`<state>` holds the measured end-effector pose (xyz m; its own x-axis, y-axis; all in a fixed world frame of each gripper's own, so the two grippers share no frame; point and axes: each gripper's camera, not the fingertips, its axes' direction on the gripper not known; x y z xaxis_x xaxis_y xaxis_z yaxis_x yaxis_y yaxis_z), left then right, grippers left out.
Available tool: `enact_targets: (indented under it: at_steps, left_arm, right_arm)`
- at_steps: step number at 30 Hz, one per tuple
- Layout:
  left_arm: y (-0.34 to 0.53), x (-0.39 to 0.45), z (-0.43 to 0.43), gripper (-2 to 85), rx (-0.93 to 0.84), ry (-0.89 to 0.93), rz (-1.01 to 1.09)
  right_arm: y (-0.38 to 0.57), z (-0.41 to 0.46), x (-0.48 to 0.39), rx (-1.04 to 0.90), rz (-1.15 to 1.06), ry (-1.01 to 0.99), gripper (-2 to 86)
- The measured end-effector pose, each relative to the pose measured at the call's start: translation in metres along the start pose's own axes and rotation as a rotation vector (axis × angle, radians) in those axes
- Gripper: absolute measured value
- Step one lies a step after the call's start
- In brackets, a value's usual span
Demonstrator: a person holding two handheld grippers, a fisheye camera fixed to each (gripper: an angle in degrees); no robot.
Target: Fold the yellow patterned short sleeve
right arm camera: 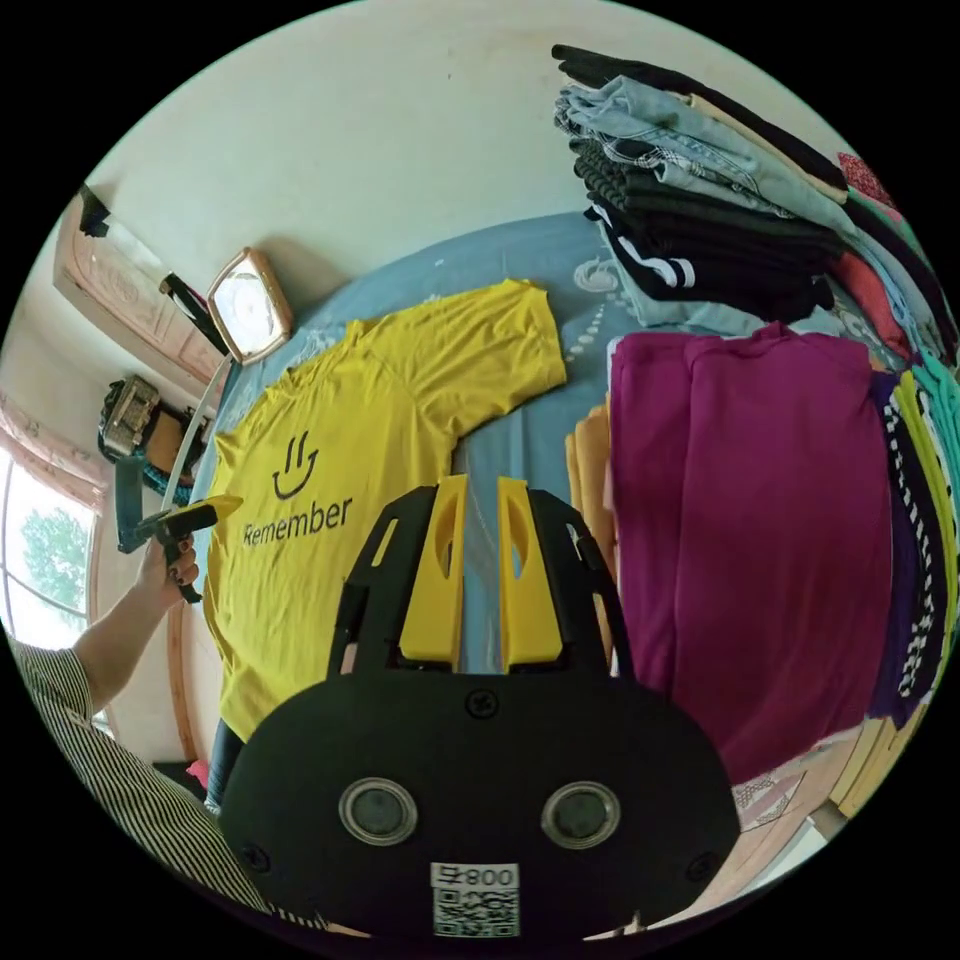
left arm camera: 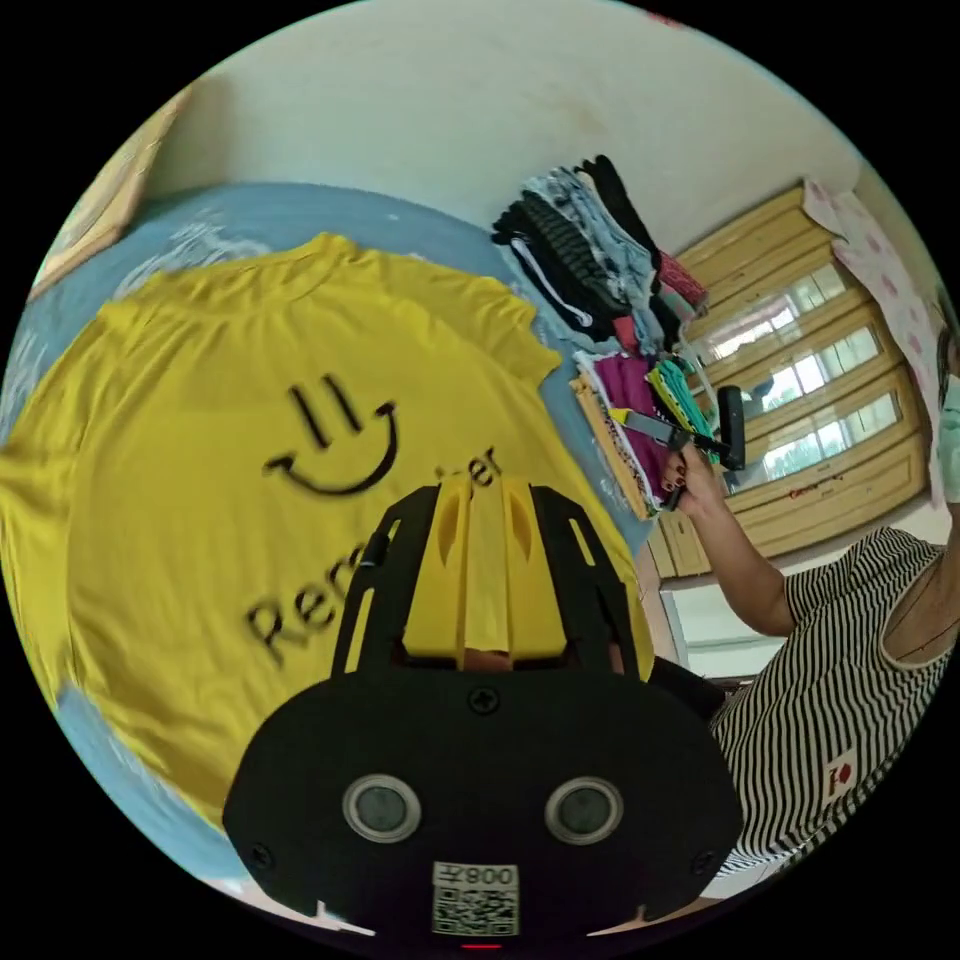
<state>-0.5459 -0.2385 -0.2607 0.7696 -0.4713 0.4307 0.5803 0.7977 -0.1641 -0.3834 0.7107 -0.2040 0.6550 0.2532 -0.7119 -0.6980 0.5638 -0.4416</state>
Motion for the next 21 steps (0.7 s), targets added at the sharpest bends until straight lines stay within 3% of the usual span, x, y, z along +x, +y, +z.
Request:
enact_targets:
  at_steps: [6,14,21]
  left_arm:
    - [-0.150,0.039,0.099,5.6,-0.052,0.005,0.221]
    - [-0.288,0.059,0.189,8.2,-0.069,-0.059,0.288]
    - [-0.384,0.066,0.242,8.5,-0.118,-0.204,0.342]
  right_arm:
    - [-0.050,0.043,0.029,0.031,0.057,0.138,7.9]
    - [-0.040,0.102,0.065,-0.029,0.095,0.146,8.0]
    - [-0.007,0.113,0.083,0.044,0.105,0.146,7.2]
